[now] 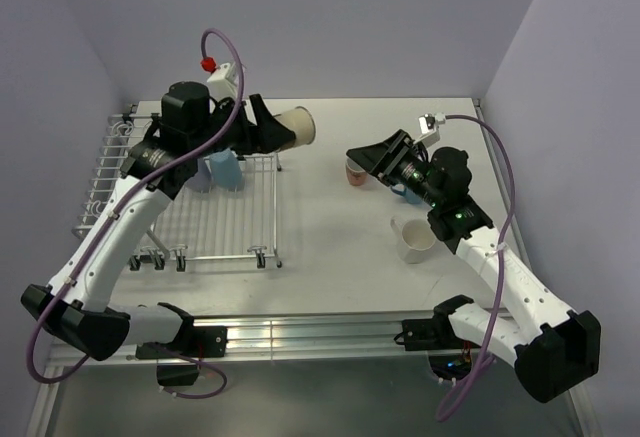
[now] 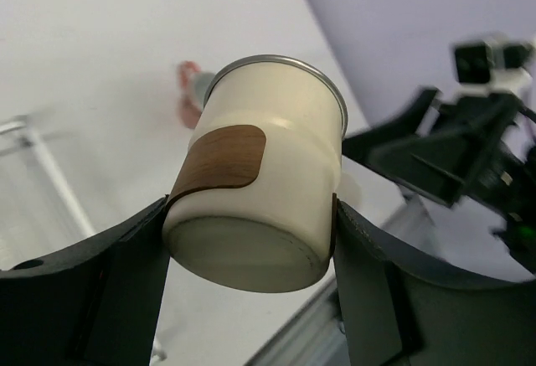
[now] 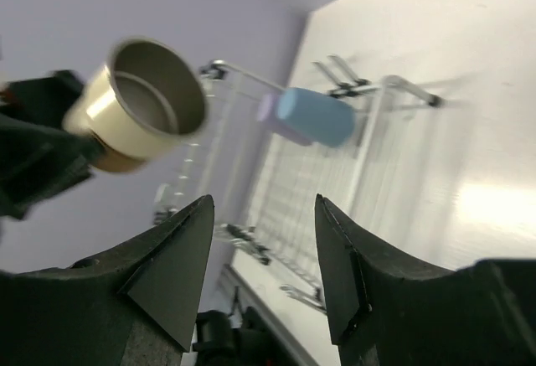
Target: Load the cups into the dish rack
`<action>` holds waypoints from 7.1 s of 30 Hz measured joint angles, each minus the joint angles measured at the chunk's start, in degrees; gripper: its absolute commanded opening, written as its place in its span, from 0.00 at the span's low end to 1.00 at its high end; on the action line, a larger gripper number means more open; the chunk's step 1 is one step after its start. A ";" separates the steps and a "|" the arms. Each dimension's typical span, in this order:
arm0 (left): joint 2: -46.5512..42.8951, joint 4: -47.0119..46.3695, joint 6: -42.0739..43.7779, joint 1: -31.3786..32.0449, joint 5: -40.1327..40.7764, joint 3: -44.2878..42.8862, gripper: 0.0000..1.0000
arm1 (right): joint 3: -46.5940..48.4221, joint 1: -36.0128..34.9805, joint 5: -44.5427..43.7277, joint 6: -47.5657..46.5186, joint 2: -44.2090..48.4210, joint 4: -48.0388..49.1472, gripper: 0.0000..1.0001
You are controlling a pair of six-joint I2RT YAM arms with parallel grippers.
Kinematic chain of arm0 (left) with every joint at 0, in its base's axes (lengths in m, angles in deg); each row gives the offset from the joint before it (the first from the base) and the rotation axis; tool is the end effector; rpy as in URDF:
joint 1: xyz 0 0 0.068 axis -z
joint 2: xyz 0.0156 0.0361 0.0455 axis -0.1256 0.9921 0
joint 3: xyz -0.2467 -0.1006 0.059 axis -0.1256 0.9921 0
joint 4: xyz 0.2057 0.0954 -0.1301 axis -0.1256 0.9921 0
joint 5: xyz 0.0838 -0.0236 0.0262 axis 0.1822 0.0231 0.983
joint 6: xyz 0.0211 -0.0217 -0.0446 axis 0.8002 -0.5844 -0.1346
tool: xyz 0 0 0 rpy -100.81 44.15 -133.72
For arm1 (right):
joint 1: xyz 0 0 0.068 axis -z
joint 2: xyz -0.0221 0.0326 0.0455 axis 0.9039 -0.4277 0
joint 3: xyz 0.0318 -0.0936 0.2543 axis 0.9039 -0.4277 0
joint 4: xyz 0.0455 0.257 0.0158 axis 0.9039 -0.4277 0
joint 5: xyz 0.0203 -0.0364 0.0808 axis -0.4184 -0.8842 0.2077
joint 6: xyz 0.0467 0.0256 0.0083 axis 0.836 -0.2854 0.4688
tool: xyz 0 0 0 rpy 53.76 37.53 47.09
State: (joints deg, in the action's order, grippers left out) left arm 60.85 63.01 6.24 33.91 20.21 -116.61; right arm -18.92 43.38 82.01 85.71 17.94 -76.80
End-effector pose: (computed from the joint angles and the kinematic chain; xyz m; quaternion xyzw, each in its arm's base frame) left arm 0.2413 -0.1367 0.4397 0.0799 0.7968 -0.4209 0.4261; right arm 0.2130 0.0965 0.3455 0.0841 0.7007 0.5329 0.4668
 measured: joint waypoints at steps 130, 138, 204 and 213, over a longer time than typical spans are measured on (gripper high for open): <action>35.08 25.64 14.64 -0.83 38.01 -22.38 0.89 | 2.05 -0.09 -11.50 -18.08 -5.18 -20.22 0.59; 24.00 23.85 14.27 -0.74 40.22 -22.08 0.91 | 7.23 -1.09 -15.91 -21.24 -10.29 -25.27 0.58; -13.77 10.58 5.68 -0.72 25.49 9.55 0.99 | 40.63 -6.47 -28.61 -34.32 -54.21 -39.67 0.00; -13.49 2.36 3.45 -0.74 16.52 17.51 0.99 | 29.38 -6.47 -12.24 -29.64 -32.26 -33.44 0.00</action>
State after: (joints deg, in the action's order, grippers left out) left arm 47.36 65.37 9.69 33.17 36.73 -99.10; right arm 10.46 36.91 69.77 56.07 -14.33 -110.24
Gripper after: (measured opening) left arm 0.991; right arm 0.167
